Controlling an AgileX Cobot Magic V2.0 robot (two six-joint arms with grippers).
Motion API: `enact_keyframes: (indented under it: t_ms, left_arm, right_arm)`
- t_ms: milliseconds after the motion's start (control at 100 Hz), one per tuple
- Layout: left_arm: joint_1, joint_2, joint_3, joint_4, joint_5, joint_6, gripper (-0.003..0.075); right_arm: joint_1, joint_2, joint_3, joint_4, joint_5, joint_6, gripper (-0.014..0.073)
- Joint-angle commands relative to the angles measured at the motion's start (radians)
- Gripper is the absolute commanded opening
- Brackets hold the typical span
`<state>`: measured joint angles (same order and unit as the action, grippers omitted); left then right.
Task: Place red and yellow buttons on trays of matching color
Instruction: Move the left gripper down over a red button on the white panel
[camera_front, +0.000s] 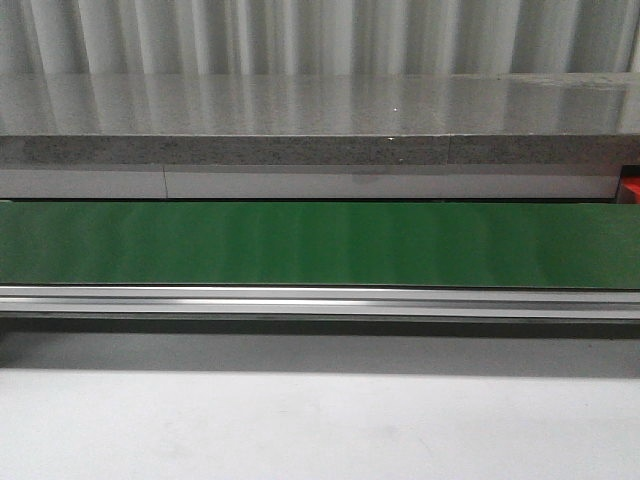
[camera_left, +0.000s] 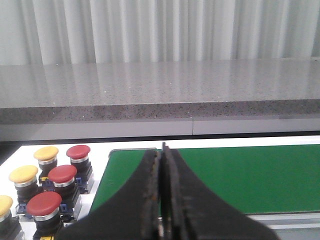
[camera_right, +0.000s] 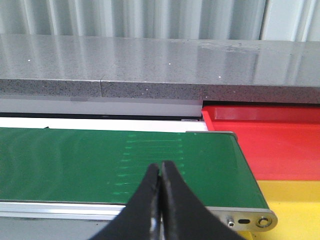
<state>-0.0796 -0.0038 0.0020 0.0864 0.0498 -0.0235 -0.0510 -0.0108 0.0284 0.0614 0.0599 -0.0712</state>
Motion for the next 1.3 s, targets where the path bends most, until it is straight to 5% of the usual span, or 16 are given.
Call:
enact_keyframes:
  t_ms: [0, 290, 520, 660, 920, 1290]
  left_arm:
    - [-0.004, -0.035, 0.043, -0.008, -0.077, -0.009, -0.002]
    - [-0.004, -0.035, 0.033, -0.008, -0.113, -0.009, -0.002]
    - [-0.004, 0.015, -0.124, 0.003, -0.089, -0.007, -0.002]
    - [-0.004, 0.137, -0.318, 0.003, 0.08, -0.007, -0.002]
    - [-0.004, 0.471, -0.735, -0.004, 0.685, -0.007, -0.002]
    - [-0.004, 0.704, -0.822, -0.034, 0.738, -0.009, -0.002]
  right_arm:
    - [-0.006, -0.011, -0.021, -0.006, -0.085, -0.002, -0.0067]
    - [-0.006, -0.011, -0.021, -0.006, -0.085, -0.002, -0.0067]
    - [-0.006, -0.011, -0.021, -0.006, -0.085, -0.002, -0.0067]
    - [-0.006, -0.011, -0.021, -0.006, -0.085, -0.002, -0.0067]
    - [-0.006, -0.011, -0.021, -0.006, -0.085, -0.002, -0.0067]
    - [-0.006, -0.011, -0.021, -0.006, -0.085, -0.002, -0.0067]
